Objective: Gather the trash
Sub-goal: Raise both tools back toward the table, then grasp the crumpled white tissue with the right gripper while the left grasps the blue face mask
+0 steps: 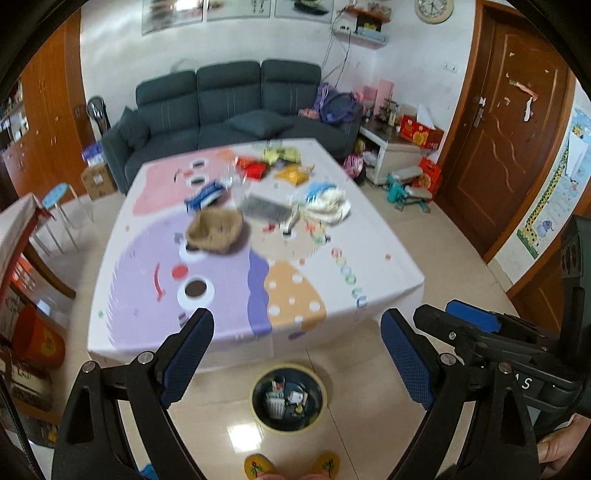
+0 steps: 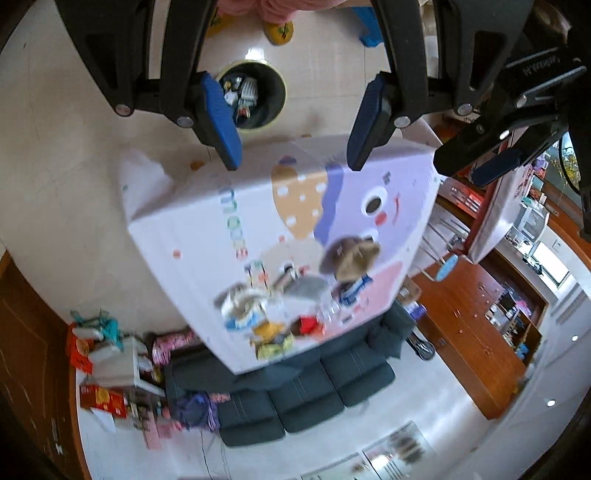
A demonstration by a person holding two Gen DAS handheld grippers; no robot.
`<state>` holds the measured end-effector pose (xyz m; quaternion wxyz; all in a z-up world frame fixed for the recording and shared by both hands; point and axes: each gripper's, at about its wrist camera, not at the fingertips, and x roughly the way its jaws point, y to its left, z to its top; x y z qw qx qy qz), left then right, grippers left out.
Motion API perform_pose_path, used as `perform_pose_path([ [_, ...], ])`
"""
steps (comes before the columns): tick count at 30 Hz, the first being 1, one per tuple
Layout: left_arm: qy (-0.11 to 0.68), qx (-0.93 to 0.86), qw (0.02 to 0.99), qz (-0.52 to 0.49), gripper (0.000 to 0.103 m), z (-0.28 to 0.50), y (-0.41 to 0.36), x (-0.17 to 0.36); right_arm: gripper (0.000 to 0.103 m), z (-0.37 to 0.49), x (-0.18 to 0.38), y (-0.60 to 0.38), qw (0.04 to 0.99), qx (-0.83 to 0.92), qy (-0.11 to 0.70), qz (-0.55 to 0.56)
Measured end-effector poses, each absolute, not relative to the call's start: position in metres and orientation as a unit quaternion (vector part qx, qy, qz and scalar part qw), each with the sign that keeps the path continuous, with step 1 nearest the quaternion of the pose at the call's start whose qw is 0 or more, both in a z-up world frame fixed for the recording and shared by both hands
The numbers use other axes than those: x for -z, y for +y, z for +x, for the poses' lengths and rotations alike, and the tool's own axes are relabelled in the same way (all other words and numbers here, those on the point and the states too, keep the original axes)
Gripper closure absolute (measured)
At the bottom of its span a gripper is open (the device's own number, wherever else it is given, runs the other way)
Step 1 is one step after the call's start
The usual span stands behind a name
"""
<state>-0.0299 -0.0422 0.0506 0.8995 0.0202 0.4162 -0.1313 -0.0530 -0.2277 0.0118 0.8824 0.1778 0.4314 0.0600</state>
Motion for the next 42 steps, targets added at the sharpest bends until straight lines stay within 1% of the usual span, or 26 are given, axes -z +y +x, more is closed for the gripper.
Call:
perform_pose_path([
  [8, 0.379, 0.130, 0.915, 0.044, 0.012, -0.013, -0.061, -0.091, 0.043, -0.036, -0.046, -0.243, 0.903, -0.070, 0.387, 0.171],
  [13, 0.369, 0.141, 0.917, 0.059, 0.012, 0.006, -0.072, -0.104, 0.043, -0.015, -0.054, -0.251, 0.909, -0.069, 0.375, 0.169],
  [17, 0.372, 0.151, 0.913, 0.074, 0.012, 0.030, -0.081, -0.106, 0.043, 0.007, -0.050, -0.256, 0.909, -0.059, 0.378, 0.166],
  [22, 0.388, 0.178, 0.899, 0.095, 0.012, 0.082, -0.091, -0.096, 0.043, 0.039, -0.033, -0.268, 0.898, -0.036, 0.397, 0.186],
  [30, 0.415, 0.255, 0.861, 0.144, 0.012, 0.187, -0.107, -0.064, 0.043, 0.109, -0.002, -0.285, 0.871, 0.020, 0.413, 0.266],
  [37, 0.459, 0.320, 0.811, 0.172, 0.013, 0.287, -0.126, -0.018, 0.042, 0.192, 0.055, -0.295, 0.834, 0.070, 0.443, 0.322],
  [42, 0.480, 0.348, 0.785, 0.181, 0.014, 0.332, -0.139, 0.011, 0.042, 0.228, 0.093, -0.306, 0.809, 0.102, 0.458, 0.354],
])
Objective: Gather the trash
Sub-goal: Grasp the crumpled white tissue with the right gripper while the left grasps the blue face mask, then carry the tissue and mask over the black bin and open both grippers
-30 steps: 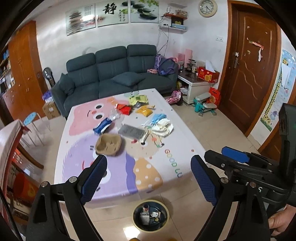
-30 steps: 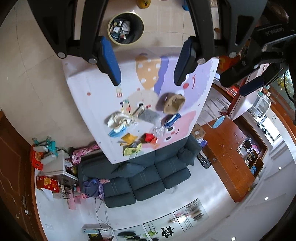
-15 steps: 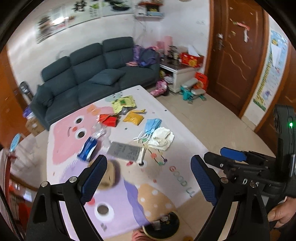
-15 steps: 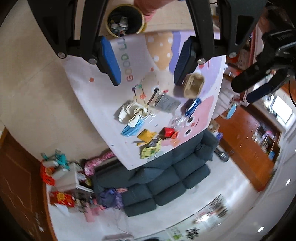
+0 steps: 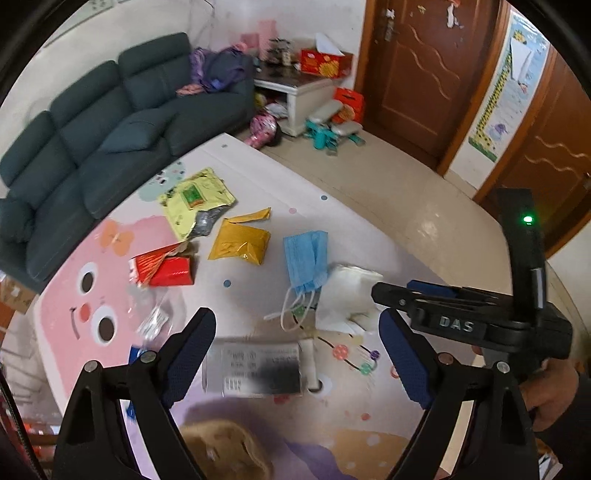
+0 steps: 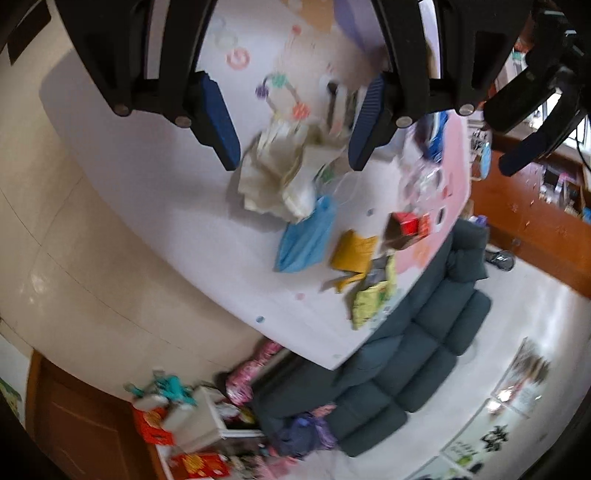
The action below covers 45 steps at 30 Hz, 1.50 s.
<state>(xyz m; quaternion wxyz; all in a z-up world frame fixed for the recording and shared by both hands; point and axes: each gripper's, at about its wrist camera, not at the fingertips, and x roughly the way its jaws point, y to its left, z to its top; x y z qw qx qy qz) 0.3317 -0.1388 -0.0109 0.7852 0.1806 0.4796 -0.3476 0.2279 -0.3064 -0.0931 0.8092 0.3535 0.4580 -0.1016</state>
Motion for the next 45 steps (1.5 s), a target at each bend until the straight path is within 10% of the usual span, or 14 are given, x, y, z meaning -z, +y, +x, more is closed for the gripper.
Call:
perform_pose_path([
  [12, 0.523, 0.387, 0.744, 0.152, 0.014, 0.376, -0.155, 0.050, 0.042, 0.253, 0.142, -0.311, 0.779, 0.107, 0.484, 0.384],
  [29, 0.561, 0.383, 0.717, 0.156, 0.015, 0.401, -0.208, 0.095, 0.071, 0.228, 0.132, -0.336, 0.788, 0.159, 0.475, 0.359],
  [45, 0.605, 0.313, 0.700, 0.216, 0.058, 0.414, -0.257, 0.153, 0.074, 0.233, 0.128, -0.353, 0.790, 0.227, 0.444, 0.356],
])
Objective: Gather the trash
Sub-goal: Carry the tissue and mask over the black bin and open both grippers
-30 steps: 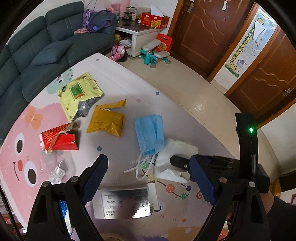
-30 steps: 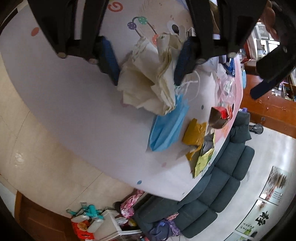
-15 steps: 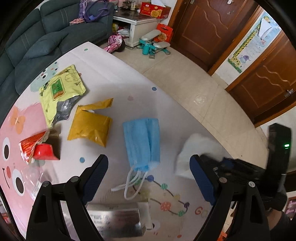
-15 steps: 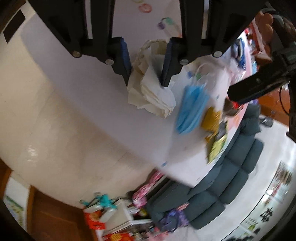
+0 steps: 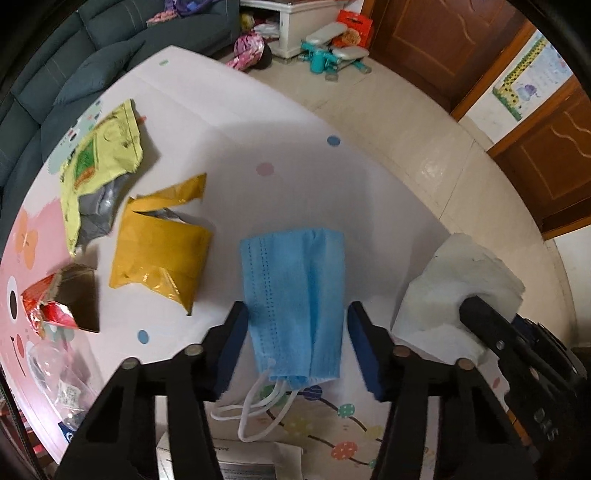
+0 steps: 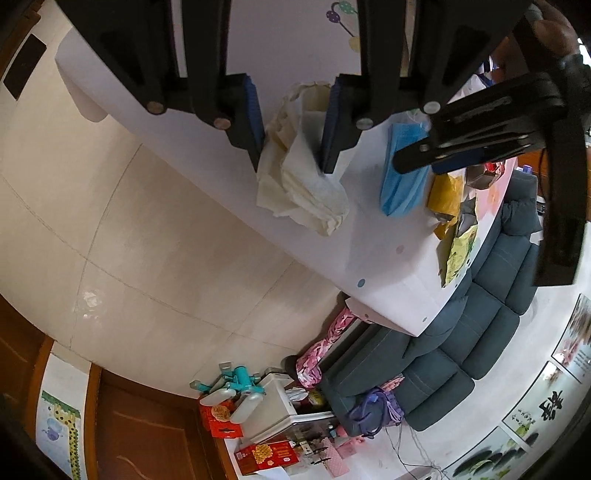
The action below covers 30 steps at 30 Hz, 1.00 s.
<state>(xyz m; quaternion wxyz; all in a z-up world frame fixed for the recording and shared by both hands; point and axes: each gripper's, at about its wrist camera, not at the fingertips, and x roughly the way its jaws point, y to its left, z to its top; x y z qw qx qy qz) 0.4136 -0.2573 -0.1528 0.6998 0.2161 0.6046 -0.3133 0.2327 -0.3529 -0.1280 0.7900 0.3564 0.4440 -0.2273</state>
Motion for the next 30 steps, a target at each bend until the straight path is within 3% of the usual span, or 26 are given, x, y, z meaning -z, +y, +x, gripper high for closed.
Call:
perform_pose_path([
  [5, 0.605, 0.307, 0.702, 0.216, 0.087, 0.413, -0.257, 0.157, 0.074, 0.230, 0.129, -0.353, 0.791, 0.221, 0.443, 0.361],
  [8, 0.608, 0.308, 0.704, 0.201, 0.094, 0.415, -0.252, 0.156, 0.074, 0.225, 0.130, -0.354, 0.789, 0.215, 0.442, 0.368],
  [17, 0.608, 0.309, 0.713, 0.160, 0.097, 0.399, -0.225, 0.136, 0.075, 0.217, 0.128, -0.344, 0.789, 0.196, 0.456, 0.362],
  [30, 0.600, 0.322, 0.721, 0.126, 0.097, 0.302, -0.146, 0.072, 0.076, 0.155, 0.097, -0.316, 0.788, 0.168, 0.465, 0.367],
])
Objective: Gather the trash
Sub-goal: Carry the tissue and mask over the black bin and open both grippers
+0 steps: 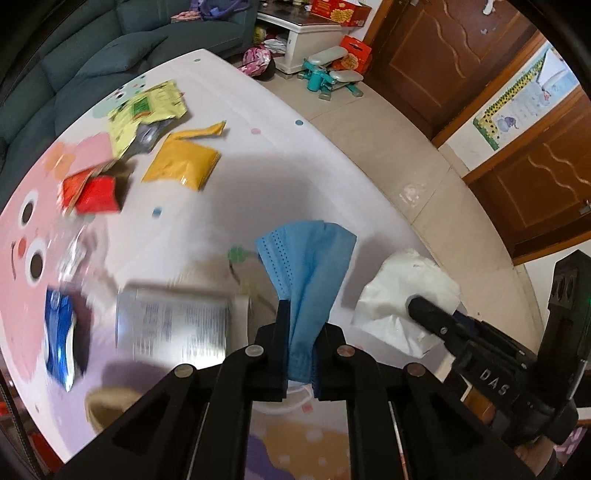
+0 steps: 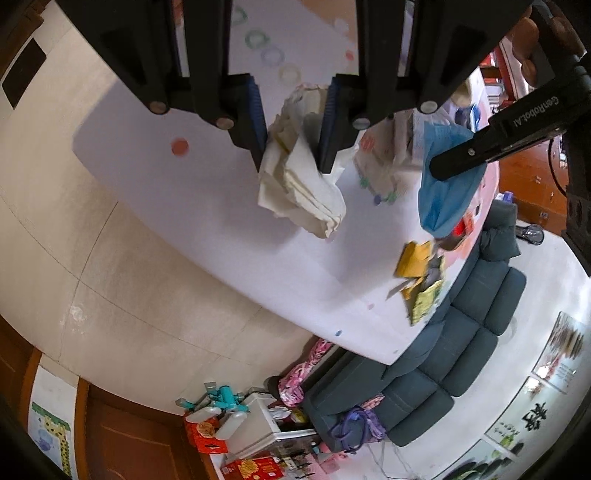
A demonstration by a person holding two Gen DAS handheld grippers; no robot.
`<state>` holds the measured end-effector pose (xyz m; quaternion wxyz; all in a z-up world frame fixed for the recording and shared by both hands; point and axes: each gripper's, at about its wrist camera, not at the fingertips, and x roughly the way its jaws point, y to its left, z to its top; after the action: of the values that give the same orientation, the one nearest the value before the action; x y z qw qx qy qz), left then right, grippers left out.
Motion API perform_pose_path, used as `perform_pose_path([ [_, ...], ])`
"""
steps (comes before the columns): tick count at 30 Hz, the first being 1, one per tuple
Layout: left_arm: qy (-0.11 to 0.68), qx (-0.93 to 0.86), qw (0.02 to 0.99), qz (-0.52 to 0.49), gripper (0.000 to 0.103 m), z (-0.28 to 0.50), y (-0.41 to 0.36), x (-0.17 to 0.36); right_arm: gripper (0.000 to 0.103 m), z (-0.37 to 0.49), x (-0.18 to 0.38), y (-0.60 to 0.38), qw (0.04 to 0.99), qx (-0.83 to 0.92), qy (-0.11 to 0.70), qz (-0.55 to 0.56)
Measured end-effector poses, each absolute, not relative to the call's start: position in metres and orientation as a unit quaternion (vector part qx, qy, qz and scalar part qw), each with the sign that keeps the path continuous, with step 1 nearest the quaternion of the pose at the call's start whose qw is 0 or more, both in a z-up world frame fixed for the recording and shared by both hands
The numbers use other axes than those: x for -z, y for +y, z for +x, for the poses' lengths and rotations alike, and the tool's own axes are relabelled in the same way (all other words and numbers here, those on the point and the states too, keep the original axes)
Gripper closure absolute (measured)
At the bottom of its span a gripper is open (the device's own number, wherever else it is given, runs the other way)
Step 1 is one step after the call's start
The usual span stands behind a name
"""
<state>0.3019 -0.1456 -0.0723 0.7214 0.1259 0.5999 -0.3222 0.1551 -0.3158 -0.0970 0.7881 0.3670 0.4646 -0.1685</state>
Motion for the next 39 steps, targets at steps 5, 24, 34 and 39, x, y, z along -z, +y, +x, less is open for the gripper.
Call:
perform_pose_path([
  [5, 0.609, 0.304, 0.724, 0.112, 0.097, 0.272, -0.134, 0.060, 0.077, 0.128, 0.073, -0.307, 0.804, 0.141, 0.457, 0.353],
  [24, 0.610, 0.225, 0.756, 0.074, 0.097, 0.090, -0.124, 0.071, 0.078, -0.006, 0.068, -0.320, 0.832, 0.029, 0.461, 0.306],
  [34, 0.618, 0.202, 0.757, 0.061, 0.097, 0.034, -0.123, 0.089, 0.079, -0.063, 0.092, -0.315, 0.822, -0.009, 0.484, 0.300],
  [39, 0.626, 0.196, 0.753, 0.060, 0.096, 0.021, -0.111, 0.103, 0.079, -0.070, 0.112, -0.299, 0.813, -0.025, 0.498, 0.300],
])
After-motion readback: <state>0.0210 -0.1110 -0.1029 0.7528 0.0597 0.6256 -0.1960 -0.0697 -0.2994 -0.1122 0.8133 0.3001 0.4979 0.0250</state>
